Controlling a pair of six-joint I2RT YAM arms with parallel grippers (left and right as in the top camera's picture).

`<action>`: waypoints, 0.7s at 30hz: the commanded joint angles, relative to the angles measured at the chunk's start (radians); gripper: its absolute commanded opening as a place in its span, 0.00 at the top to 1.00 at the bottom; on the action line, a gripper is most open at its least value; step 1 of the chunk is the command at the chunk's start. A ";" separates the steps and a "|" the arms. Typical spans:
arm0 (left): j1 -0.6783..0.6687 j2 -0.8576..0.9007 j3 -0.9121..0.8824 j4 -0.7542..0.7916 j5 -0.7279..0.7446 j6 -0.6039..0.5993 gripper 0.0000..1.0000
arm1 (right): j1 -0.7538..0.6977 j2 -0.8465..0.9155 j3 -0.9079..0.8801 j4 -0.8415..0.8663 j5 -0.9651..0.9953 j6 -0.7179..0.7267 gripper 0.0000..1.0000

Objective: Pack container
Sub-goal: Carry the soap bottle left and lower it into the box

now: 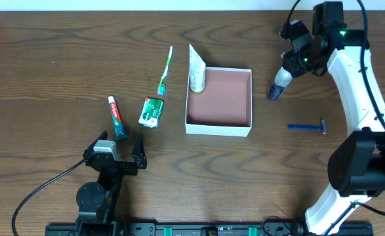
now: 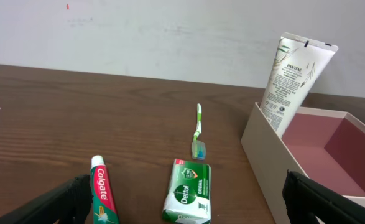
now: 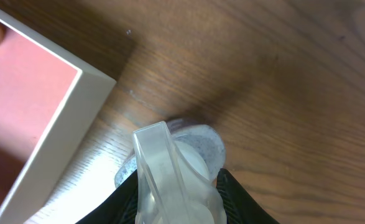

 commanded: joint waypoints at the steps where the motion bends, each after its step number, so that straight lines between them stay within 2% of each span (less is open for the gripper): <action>1: 0.003 0.001 -0.018 -0.034 0.003 0.013 0.02 | 0.019 -0.011 0.089 -0.025 -0.015 0.065 0.97; 15: 0.003 0.001 -0.018 -0.034 0.003 0.013 0.02 | 0.157 -0.011 0.414 -0.257 -0.016 0.114 0.96; 21: 0.003 0.001 -0.018 -0.034 0.003 0.013 0.02 | 0.238 -0.011 0.443 -0.289 -0.016 0.115 0.95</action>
